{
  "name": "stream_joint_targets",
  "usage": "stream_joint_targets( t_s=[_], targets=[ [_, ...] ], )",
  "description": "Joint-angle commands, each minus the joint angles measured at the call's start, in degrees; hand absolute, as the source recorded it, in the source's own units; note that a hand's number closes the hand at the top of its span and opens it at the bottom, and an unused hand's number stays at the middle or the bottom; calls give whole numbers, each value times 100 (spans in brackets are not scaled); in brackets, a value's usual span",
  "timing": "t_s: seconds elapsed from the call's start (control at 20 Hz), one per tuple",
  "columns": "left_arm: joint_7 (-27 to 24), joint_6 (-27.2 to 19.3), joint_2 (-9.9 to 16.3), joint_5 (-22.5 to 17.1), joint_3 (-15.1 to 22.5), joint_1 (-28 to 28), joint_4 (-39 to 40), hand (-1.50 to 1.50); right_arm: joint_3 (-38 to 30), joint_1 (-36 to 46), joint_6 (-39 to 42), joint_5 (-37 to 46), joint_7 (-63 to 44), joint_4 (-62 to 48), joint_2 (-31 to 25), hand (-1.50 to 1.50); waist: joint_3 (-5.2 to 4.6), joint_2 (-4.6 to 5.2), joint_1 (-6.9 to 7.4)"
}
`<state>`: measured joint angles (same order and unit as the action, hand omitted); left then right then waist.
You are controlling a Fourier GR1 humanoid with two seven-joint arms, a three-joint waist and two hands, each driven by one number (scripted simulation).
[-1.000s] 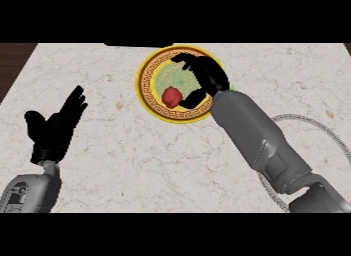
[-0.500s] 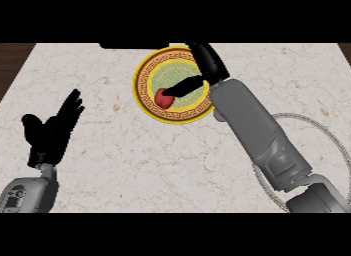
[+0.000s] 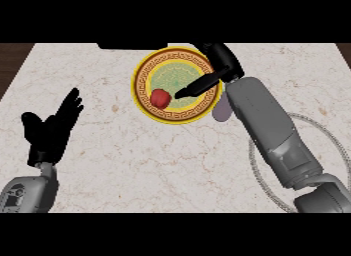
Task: Pick the bell pepper from the placemat and place it in the plate
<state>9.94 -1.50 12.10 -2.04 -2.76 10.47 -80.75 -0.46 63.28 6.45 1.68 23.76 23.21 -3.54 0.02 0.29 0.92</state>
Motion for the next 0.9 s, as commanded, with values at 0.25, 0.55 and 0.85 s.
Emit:
stream_joint_targets(
  t_s=[0.25,0.55,0.85],
  targets=[
    [-275,145,30,45,-125,180,392,0,-241,94,403,121,824,-625,-344,-150,0,36,71],
    [-131,-36,-176,214,26,275,339,0,-422,303,552,148,809,-1027,-718,-150,2,68,117],
    [294,-109,-262,154,59,127,-193,0,-399,67,578,333,1259,-1138,-992,-150,5,50,139]
  ],
)
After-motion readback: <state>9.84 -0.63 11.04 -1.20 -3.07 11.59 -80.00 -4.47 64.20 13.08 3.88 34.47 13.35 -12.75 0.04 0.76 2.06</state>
